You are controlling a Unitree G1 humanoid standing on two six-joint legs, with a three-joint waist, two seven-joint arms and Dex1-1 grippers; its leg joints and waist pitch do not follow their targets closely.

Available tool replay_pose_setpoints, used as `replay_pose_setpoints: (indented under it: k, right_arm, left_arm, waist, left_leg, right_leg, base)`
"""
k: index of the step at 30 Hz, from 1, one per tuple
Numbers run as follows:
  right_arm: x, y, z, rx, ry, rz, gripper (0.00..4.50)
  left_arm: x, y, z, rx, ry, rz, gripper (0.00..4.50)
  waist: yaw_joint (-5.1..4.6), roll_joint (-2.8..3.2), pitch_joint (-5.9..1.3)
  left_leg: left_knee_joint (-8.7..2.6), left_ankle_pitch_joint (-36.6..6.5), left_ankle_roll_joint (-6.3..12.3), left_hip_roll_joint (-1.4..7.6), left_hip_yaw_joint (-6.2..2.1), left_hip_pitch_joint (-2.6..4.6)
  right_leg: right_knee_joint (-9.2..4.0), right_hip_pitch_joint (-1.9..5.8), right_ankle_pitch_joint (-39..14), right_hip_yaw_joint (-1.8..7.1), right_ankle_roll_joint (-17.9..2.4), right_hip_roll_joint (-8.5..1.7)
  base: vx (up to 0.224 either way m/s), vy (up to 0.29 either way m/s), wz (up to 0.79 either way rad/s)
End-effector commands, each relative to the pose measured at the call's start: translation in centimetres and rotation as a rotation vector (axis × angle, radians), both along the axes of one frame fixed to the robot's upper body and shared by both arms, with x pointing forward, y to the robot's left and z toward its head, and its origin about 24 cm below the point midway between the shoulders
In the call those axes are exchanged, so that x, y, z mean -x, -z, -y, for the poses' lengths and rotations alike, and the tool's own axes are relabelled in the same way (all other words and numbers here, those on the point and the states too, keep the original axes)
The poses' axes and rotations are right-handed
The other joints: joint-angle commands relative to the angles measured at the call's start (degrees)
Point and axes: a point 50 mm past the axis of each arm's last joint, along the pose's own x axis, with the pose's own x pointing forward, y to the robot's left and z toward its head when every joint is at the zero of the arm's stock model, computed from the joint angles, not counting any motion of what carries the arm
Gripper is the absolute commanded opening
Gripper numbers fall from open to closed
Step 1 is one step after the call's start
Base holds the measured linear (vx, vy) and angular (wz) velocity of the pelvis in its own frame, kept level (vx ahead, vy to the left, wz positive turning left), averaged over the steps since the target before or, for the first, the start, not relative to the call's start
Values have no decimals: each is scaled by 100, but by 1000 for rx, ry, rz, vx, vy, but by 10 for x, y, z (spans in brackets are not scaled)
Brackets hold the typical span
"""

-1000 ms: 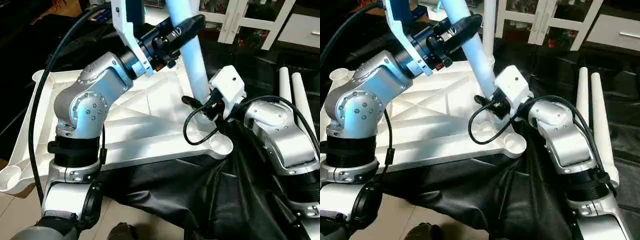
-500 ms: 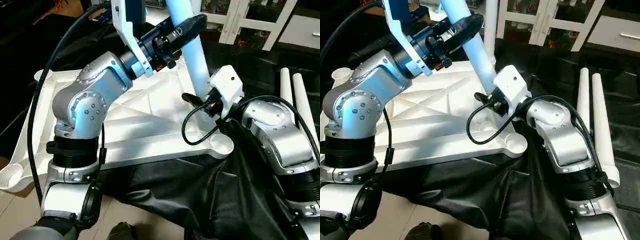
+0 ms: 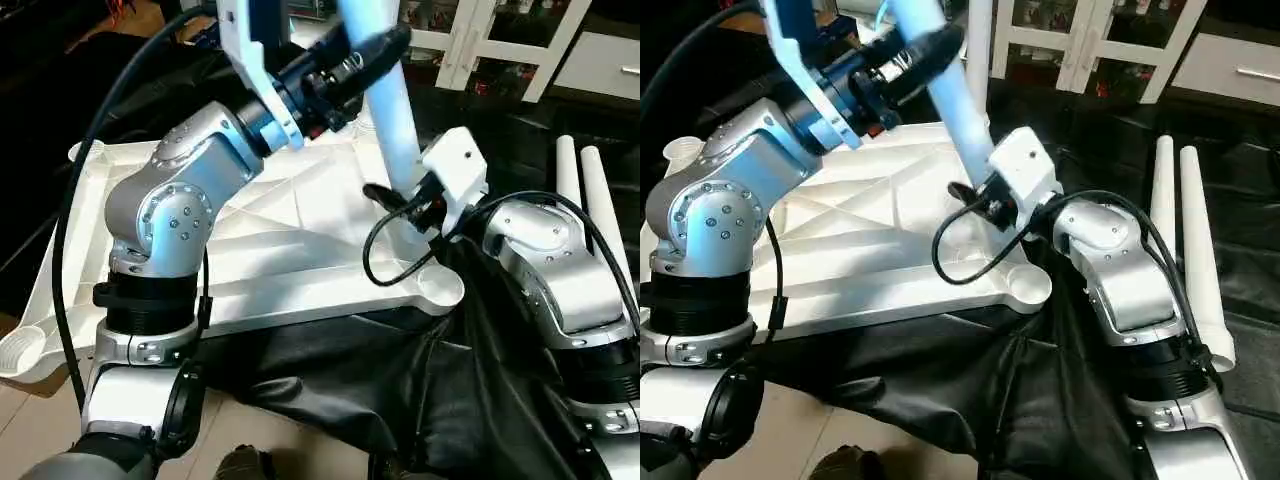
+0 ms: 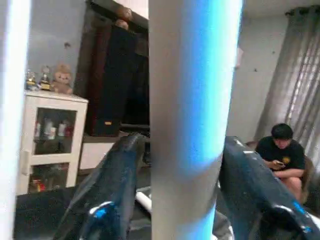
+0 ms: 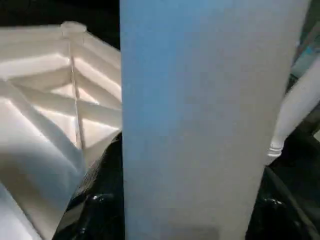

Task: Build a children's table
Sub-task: Insert table leg to table base

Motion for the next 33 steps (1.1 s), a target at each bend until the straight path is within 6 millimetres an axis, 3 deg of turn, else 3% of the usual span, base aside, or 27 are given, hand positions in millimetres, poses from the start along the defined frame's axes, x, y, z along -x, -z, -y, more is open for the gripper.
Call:
replay_pose_setpoints:
  k: [1, 3, 8, 10, 12, 14, 16, 17, 18, 19, 21, 22, 24, 25, 27, 30, 33]
  right_arm:
    - [-3, -6, 15, -104, 78, -11, 188]
    - [-6, -6, 23, -159, 125, -24, 188]
    - [-13, -19, 59, -597, 283, -100, 187]
    - [-12, -25, 75, -832, 262, -197, 187]
    - [-8, -27, 83, -950, 206, -264, 187]
    - [0, -30, 91, -1078, 89, -352, 187]
    - [11, -31, 96, -1161, -25, -385, 187]
    - [12, -32, 97, -1172, -42, -387, 187]
    - [23, -35, 99, -1230, -135, -401, 187]
    - [30, -37, 98, -1250, -199, -404, 187]
    - [37, -39, 98, -1262, -250, -406, 187]
    - [43, -41, 96, -1272, -304, -409, 187]
    - [46, -43, 96, -1283, -333, -412, 187]
    - [47, -44, 96, -1289, -343, -411, 187]
    - [52, -50, 95, -1321, -407, -411, 187]
    - [55, -53, 96, -1333, -437, -428, 187]
    - [59, -55, 97, -1370, -459, -469, 187]
  left_arm:
    - [-3, -2, -12, 35, -44, 4, 278]
    - [-3, -3, -16, 71, -39, 1, 286]
    - [-10, -16, -41, 314, -110, -6, 286]
    - [-13, -14, -56, 311, -162, -3, 286]
    - [-15, -9, -62, 266, -200, -5, 286]
    - [-18, 6, -67, 102, -266, 4, 286]
    - [-12, 41, -60, -211, -215, 2, 286]
    - [-10, 47, -59, -252, -197, -4, 286]
    - [2, 75, -53, -416, -97, -34, 286]
    - [11, 88, -47, -462, -42, -54, 286]
    - [19, 98, -42, -502, 10, -63, 286]
    - [30, 112, -35, -576, 96, -60, 286]
    - [35, 120, -31, -620, 143, -62, 286]
    - [36, 122, -30, -632, 151, -62, 315]
    - [42, 133, -25, -673, 201, -71, 325]
    - [45, 140, -22, -695, 220, -67, 348]
    - [46, 148, -22, -757, 214, -33, 371]
  waist:
    - [3, -111, -588]
    - [7, -106, -583]
    - [7, -116, -582]
    - [6, -112, -583]
    - [-5, -100, -559]
    - [-4, -93, -552]
    - [-6, -56, -547]
    - [-13, -48, -555]
    - [1, -27, -542]
    - [-16, -21, -535]
    - [6, -12, -547]
    - [17, -9, -515]
    - [16, -21, -463]
    - [12, -21, -447]
    - [2, 6, -384]
    - [-14, -8, -385]
    - [-24, -13, -385]
  left_leg:
    - [-346, 154, 672, -39, 42, 24]
    - [-348, 157, 648, -46, 45, 31]
    - [-357, 116, 688, -70, 49, 36]
    - [-359, 177, 713, -75, 41, 44]
    - [-372, 166, 779, -84, 35, 67]
    - [-386, 249, 814, -72, 22, 80]
    - [-409, 354, 804, -42, 9, 72]
    - [-399, 438, 791, -39, 21, 63]
    - [-409, 549, 809, -22, 14, 78]
    - [-417, 576, 820, -16, 19, 65]
    - [-415, 635, 846, 11, 12, 80]
    - [-429, 540, 811, 7, 30, 77]
    - [-470, 251, 694, 3, 38, 70]
    - [-481, 126, 613, 0, 44, 71]
    - [-529, -331, 240, -9, 55, 89]
    - [-543, -365, 87, -20, 45, 83]
    - [-557, -300, 63, -20, 34, 78]
  right_leg:
    - [-309, 508, 98, 213, -1623, -158]
    - [-311, 501, 99, 212, -1632, -154]
    - [-315, 499, 127, 209, -1687, -141]
    - [-305, 499, 181, 194, -1647, -123]
    - [-322, 487, 122, 185, -1521, -105]
    - [-341, 488, 117, 182, -1431, -109]
    - [-356, 480, 19, 169, -1306, -150]
    - [-338, 473, 98, 173, -1329, -141]
    - [-337, 446, 178, 169, -1369, -157]
    - [-332, 443, 206, 163, -1408, -149]
    - [-317, 450, 374, 170, -1498, -174]
    - [-345, 425, 277, 162, -1543, -163]
    - [-396, 424, -95, 167, -1494, -171]
    - [-413, 426, -262, 173, -1471, -180]
    - [-497, 406, -968, 189, -1273, -190]
    - [-522, 407, -1086, 197, -1134, -180]
    - [-537, 406, -1055, 193, -1031, -178]
  base:
    - [0, 0, 0]
    - [0, 0, 0]
    - [0, 0, 0]
    - [0, 0, 0]
    - [0, 0, 0]
    - [0, 0, 0]
    - [0, 0, 0]
    - [0, 0, 0]
    - [0, 0, 0]
    - [0, 0, 0]
    - [0, 0, 0]
    - [0, 0, 0]
    - [0, 0, 0]
    - [0, 0, 0]
    - [0, 0, 0]
    - [0, 0, 0]
    - [0, 0, 0]
